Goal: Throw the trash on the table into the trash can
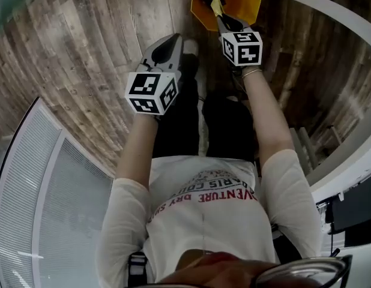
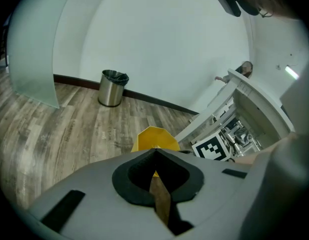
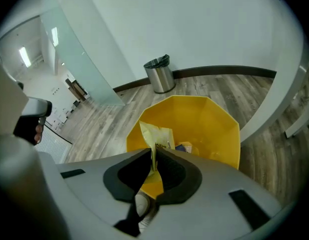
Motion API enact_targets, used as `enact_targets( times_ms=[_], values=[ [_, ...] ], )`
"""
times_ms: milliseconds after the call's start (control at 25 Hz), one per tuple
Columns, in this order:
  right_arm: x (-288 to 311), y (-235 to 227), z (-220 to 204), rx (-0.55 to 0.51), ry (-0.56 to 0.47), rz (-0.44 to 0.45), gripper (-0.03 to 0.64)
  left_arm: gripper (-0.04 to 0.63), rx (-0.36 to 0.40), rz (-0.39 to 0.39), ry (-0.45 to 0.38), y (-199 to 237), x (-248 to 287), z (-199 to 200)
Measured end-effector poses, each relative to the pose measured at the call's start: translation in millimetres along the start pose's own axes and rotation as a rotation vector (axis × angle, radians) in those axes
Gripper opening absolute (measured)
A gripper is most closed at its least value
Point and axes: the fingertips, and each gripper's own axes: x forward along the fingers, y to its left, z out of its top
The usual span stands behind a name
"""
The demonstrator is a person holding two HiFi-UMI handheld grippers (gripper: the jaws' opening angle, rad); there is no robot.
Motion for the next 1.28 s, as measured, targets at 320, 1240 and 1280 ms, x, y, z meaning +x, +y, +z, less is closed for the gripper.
enact_targets(
  times_ms=[320,1240,1280],
  values=[
    [-30.5,-0.2,10.9,-0.002,-0.033,-0.048,0.196,0.023,0.008,0.016,-0.010,-15.3,-19.0,4.2],
    [-607.2,90.3,95.7,0.056,-0.670,-0.268,0.026,0.023,0.339,-0.377,-0.224,-431.8,-275.3,112.3],
    [-637.3,85.8,86.0,0.072,-0.702,-0.299,0.026,0.023,0.367,-0.415,-0.230,-459.8,-283.2,108.8]
  ],
)
